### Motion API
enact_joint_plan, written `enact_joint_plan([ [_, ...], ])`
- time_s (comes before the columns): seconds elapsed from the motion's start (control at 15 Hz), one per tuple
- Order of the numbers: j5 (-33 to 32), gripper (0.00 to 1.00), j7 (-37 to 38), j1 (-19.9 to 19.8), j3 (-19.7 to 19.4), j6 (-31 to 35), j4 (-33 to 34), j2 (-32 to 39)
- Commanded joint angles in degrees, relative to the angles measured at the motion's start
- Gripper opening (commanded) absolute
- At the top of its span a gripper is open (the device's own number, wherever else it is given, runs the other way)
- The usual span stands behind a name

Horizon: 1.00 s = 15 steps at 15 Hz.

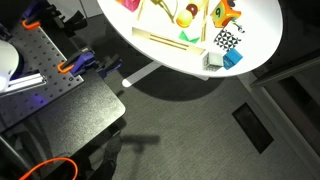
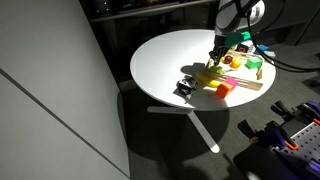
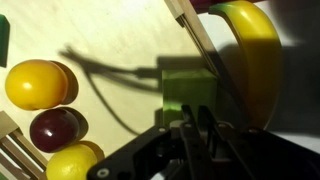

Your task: Pick up the lime green block and put it on the orange block and pink block

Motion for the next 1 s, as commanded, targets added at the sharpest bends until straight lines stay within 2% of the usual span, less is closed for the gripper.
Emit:
enact_joint_plan([
  [0.0, -0.55, 0.0, 2.12, 1.07, -0.19, 0.02, -2.18, -3.84],
  [0.27, -0.47, 0.03, 2.36, 1.5, -0.08, -0.09, -3.17, -6.04],
  [0.33, -0.32, 0.1, 2.21, 1.4, -0.04, -0.04, -3.54, -6.47],
  [0.4, -0.29, 0.29, 2.15, 1.33, -0.06, 0.0, -3.98, -6.95],
  [0.53, -0.08, 0.42, 1.86, 1.03, -0.03, 0.03, -4.99, -7.8],
  [0.93, -0.36, 0.91, 2.32, 0.54, -0.79, -0.68, -7.99, -10.02],
])
